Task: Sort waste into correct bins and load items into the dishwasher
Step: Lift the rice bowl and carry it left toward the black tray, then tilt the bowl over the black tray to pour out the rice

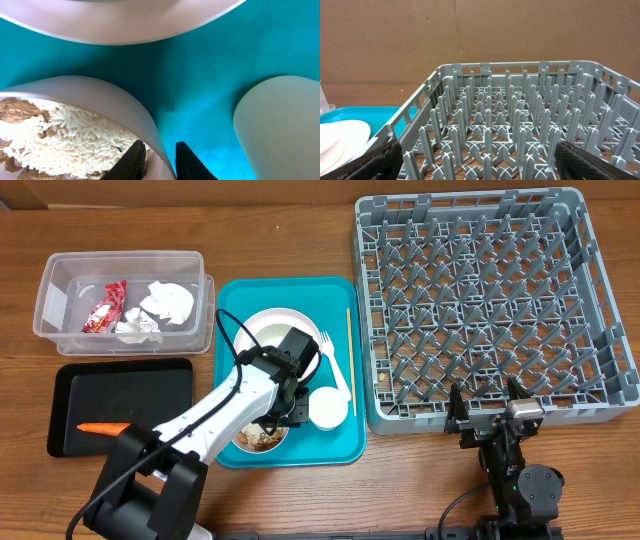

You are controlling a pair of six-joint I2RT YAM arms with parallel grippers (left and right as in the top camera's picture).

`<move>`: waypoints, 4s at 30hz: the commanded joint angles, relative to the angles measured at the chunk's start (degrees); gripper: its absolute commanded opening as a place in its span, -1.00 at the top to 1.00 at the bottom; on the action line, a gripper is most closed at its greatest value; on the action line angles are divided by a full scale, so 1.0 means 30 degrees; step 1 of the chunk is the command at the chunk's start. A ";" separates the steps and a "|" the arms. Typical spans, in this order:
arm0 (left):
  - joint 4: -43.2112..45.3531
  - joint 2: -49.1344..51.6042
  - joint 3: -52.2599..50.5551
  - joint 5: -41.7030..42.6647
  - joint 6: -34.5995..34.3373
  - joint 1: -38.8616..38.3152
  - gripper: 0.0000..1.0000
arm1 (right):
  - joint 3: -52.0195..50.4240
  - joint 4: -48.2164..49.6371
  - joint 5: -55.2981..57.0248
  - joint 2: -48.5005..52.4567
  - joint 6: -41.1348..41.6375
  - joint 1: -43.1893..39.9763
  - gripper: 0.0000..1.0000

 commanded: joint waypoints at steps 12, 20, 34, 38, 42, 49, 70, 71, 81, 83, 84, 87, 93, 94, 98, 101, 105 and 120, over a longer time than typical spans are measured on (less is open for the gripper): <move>-0.0044 0.0189 -0.0248 0.0153 0.0372 0.0058 0.92 | -0.0204 0.0087 0.0036 -0.0204 -0.0022 -0.0007 -1.00; -0.0080 0.0189 -0.0233 0.0153 0.0372 0.0058 0.92 | -0.0204 0.0087 0.0044 -0.0204 -0.0022 -0.0007 -1.00; -0.1668 0.0182 0.0947 0.0131 0.0386 0.0058 0.92 | -0.0204 0.0087 0.0044 -0.0204 -0.0022 -0.0007 -1.00; -0.2222 0.0189 0.1122 0.0153 0.0386 0.0058 0.92 | -0.0204 0.0087 0.0044 -0.0204 -0.0022 -0.0007 -1.00; -0.2812 0.0182 0.1603 -0.0007 0.0386 0.0058 0.92 | -0.0204 0.0087 0.0044 -0.0204 -0.0022 -0.0007 -1.00; -0.4051 0.0168 0.3206 -0.0240 0.0452 0.0058 0.92 | -0.0204 0.0080 0.0044 -0.0204 -0.0022 -0.0007 -1.00; -0.7235 -0.0321 0.7774 -0.1967 0.2630 0.1406 0.92 | -0.0204 0.0087 0.0044 -0.0204 -0.0022 -0.0007 -1.00; -0.7388 -0.0437 0.7890 -0.2018 0.2747 0.1712 0.92 | -0.0204 0.0087 0.0044 -0.0204 -0.0022 -0.0007 -1.00; -0.7803 -0.1909 0.7949 -0.1982 0.5610 0.6506 0.92 | -0.0204 0.0087 0.0044 -0.0204 -0.0015 -0.0007 -1.00; -0.7847 -0.1974 0.7949 -0.1916 0.6018 0.7548 0.92 | -0.0204 0.0087 0.0044 -0.0204 -0.0022 -0.0007 -1.00; -0.7788 -0.1982 0.7949 -0.1705 0.6273 0.8087 0.92 | -0.0204 0.0080 0.0044 -0.0204 -0.0022 -0.0007 -1.00; -0.7351 -0.1982 0.7941 -0.0015 0.7300 0.9843 0.92 | -0.0204 0.0080 0.0044 -0.0204 -0.0022 -0.0007 -1.00; -0.6273 -0.1982 0.7941 0.2339 0.7978 1.2954 0.91 | -0.0204 0.0080 0.0044 -0.0204 -0.0022 -0.0007 -1.00; -0.6258 -0.1982 0.7934 0.2535 0.8204 1.3406 0.91 | -0.0204 0.0087 0.0044 -0.0204 -0.0022 -0.0007 -1.00; -0.6200 -0.1974 0.7774 0.2834 0.8903 1.5234 0.91 | -0.0204 0.0087 0.0044 -0.0204 -0.0022 -0.0007 -1.00; -0.5544 -0.1974 0.7373 0.5020 0.9821 1.6619 0.92 | -0.0204 0.0087 0.0044 -0.0204 -0.0022 -0.0007 -1.00; -0.4029 -0.1974 0.6244 0.7723 1.0513 1.8025 0.92 | -0.0204 0.0080 0.0044 -0.0204 -0.0022 -0.0007 -1.00; -0.0969 -0.1974 0.2135 1.4076 1.3471 2.0567 0.92 | -0.0204 0.0080 0.0044 -0.0204 -0.0022 -0.0007 -1.00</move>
